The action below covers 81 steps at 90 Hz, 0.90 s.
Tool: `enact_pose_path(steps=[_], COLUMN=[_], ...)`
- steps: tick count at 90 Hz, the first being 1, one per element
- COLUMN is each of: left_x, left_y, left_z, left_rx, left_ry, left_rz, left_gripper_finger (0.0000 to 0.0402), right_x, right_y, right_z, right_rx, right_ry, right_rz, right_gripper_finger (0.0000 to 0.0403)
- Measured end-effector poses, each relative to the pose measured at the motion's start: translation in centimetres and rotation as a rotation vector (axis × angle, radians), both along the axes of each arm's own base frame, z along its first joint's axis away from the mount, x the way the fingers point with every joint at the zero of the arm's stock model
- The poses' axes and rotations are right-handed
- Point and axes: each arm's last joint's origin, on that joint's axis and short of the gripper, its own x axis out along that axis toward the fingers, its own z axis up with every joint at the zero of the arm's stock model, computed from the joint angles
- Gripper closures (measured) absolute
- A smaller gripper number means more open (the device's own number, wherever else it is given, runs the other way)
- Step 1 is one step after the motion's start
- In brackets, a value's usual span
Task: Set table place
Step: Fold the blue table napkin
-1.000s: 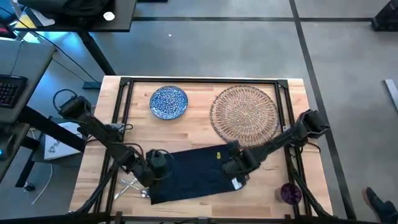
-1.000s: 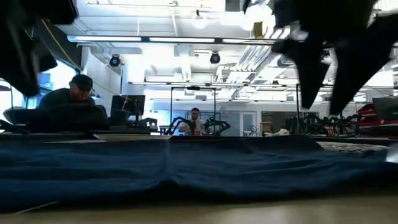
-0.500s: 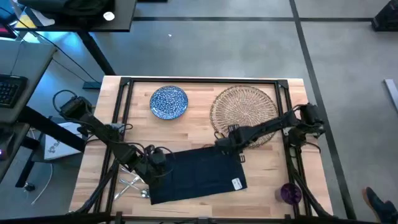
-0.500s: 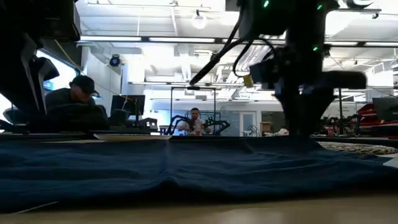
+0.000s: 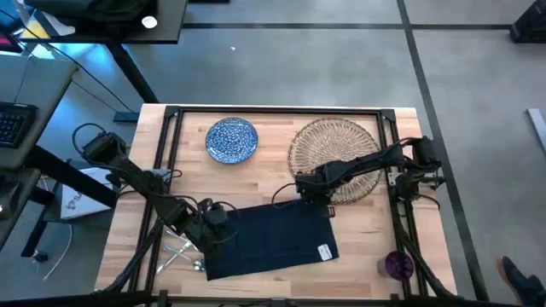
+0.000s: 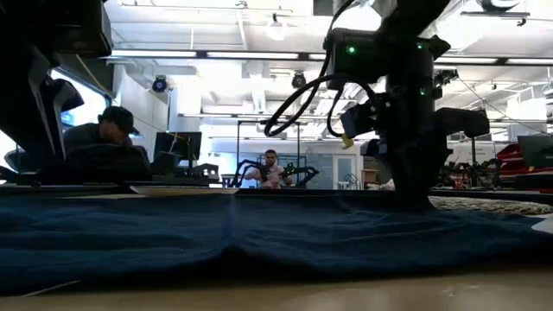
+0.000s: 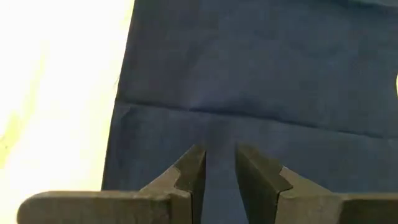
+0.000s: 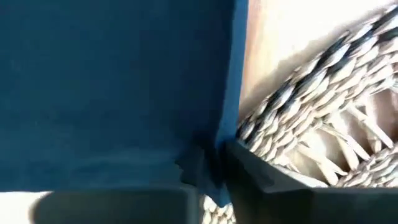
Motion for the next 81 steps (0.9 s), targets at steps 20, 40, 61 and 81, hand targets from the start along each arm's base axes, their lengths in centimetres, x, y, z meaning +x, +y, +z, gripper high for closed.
enact_pose_path(steps=[20, 40, 61, 81], left_x=[0.0, 0.0, -0.4, -0.4], left_y=[0.0, 0.1, 0.3, 0.6], left_z=[0.0, 0.0, -0.2, -0.1], left_rx=[0.003, 0.015, 0.034, 0.083], left_ry=[-0.002, -0.004, 0.037, 0.019], left_rz=[0.001, 0.004, 0.023, 0.043], left_gripper_finger=[0.0337, 0.0337, 0.0337, 0.0337], right_x=[1.3, 2.5, 2.8, 3.5], right_y=[0.1, -0.7, -0.5, -1.0], right_z=[2.6, 6.4, 10.1, 12.3], right_rx=[0.001, -0.064, 0.006, -0.017], right_ry=[0.002, -0.001, 0.021, -0.053], right_rz=[0.04, 0.072, 0.088, 0.074], right_gripper_finger=[0.0402, 0.0403, 0.0403, 0.0403])
